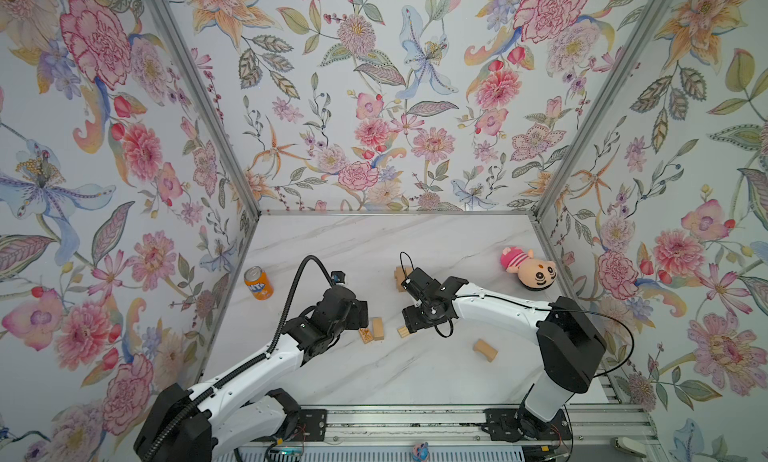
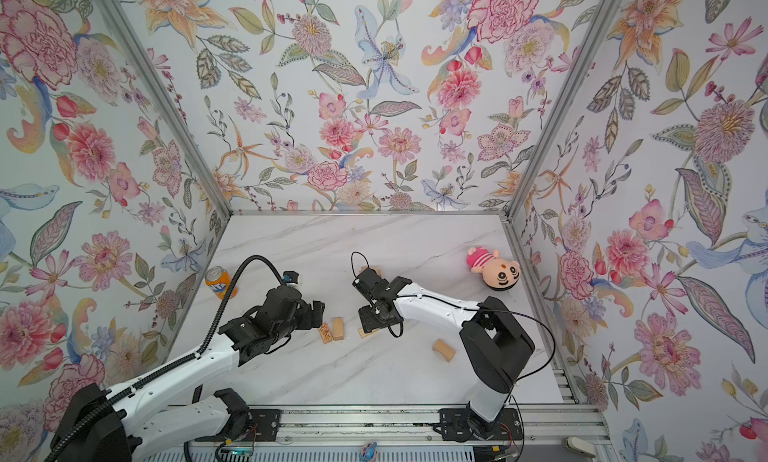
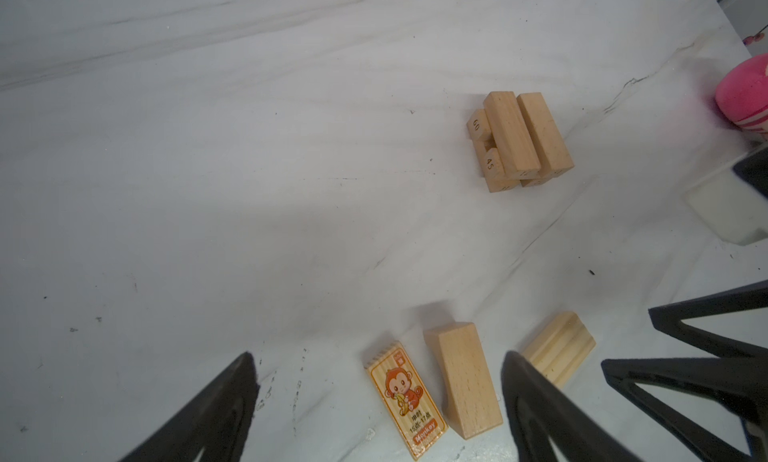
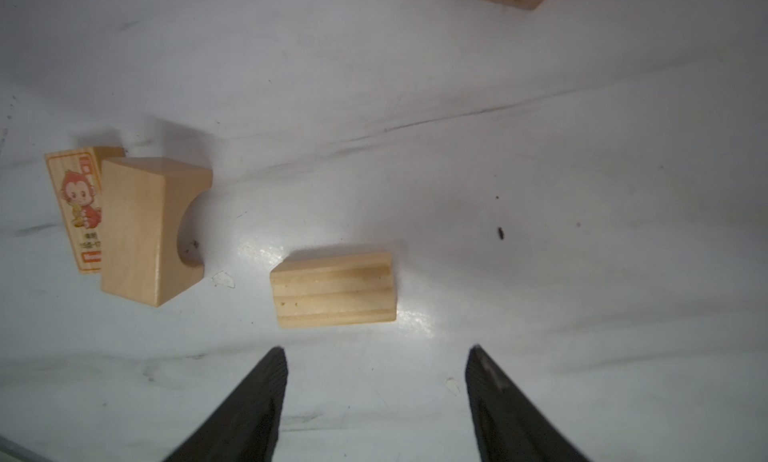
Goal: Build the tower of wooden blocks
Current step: 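Lower the open right gripper toward the flat wooden block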
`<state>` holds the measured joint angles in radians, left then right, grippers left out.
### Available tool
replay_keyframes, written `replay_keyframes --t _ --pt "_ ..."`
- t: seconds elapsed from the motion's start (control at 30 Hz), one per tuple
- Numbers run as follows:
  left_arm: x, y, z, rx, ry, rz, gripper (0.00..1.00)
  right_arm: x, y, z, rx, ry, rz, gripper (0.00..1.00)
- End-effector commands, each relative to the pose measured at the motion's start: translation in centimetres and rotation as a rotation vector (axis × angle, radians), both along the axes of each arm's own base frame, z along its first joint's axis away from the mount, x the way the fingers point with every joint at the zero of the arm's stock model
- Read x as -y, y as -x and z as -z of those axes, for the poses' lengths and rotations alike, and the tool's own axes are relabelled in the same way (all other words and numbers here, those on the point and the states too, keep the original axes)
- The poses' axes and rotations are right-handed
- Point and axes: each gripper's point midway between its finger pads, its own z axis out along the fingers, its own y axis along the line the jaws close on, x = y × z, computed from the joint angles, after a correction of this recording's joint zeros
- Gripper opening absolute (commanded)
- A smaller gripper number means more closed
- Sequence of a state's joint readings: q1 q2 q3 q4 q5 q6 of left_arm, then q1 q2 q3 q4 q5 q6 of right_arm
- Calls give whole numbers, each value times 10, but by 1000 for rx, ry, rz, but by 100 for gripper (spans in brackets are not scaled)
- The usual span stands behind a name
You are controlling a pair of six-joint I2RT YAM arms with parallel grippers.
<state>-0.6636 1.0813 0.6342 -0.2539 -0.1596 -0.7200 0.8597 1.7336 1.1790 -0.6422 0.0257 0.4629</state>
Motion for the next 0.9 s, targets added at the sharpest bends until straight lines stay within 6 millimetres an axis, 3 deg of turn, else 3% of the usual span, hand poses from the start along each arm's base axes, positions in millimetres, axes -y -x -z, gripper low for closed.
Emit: replay_keyframes --t 0.0,0.27,0.87 --pt "1 -8 -11 12 -1 7 93 -10 -2 1 -20 -8 -28 70" --pt "-6 -11 -7 -3 -11 -3 93 -21 0 10 -40 -21 -47 71" --pt "-19 -1 -4 -4 -2 -29 93 -26 1 29 -58 20 -78 74"
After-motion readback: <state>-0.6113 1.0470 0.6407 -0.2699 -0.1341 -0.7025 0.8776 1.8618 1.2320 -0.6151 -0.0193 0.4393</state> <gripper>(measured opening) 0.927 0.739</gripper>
